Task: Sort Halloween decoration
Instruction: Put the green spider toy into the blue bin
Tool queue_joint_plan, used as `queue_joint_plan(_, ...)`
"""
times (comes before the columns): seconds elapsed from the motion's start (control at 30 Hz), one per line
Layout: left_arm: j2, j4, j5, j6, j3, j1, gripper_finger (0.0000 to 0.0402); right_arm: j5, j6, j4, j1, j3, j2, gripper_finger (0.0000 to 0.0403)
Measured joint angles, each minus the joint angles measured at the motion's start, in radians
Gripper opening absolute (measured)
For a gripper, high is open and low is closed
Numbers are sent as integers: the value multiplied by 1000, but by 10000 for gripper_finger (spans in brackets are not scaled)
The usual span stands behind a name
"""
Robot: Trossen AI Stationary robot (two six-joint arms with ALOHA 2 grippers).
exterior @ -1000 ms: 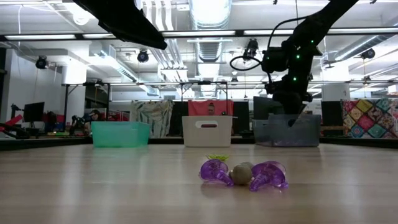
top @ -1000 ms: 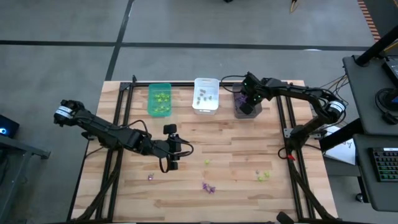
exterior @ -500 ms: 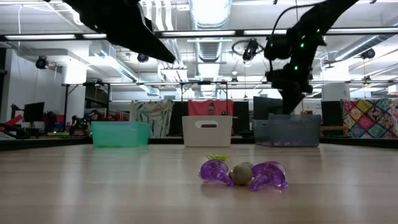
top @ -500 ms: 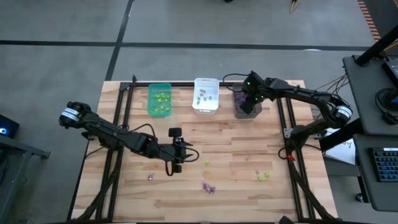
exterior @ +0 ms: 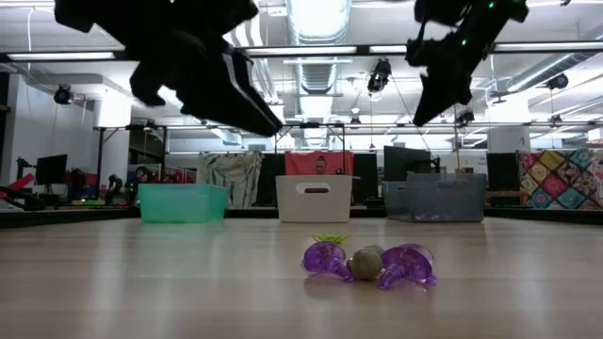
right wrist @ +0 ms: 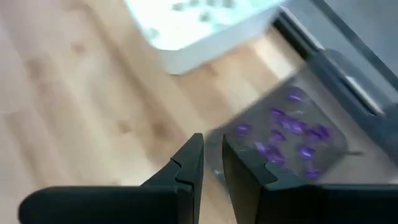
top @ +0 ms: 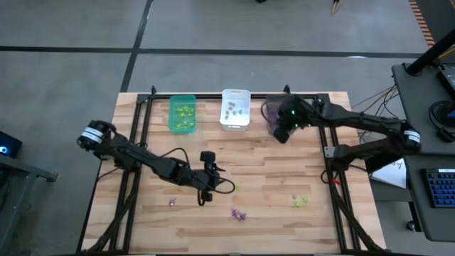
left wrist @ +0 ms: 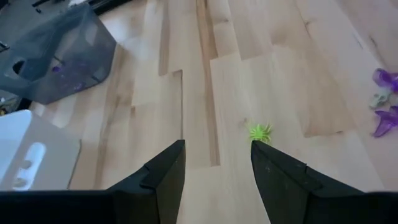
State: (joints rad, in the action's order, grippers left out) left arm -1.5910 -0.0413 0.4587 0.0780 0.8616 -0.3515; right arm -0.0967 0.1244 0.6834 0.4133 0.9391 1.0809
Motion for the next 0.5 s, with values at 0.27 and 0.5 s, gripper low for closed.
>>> queue_joint_plan(0.27, -90, -102, 0, 0, 0, 2, 167, -9, 110, -16, -241, -7, -18, 54)
queue_joint_plan(0.5, -163, -221, -34, 20, 0, 6, 167, -10, 166, -56, -435, -12, 44, 54)
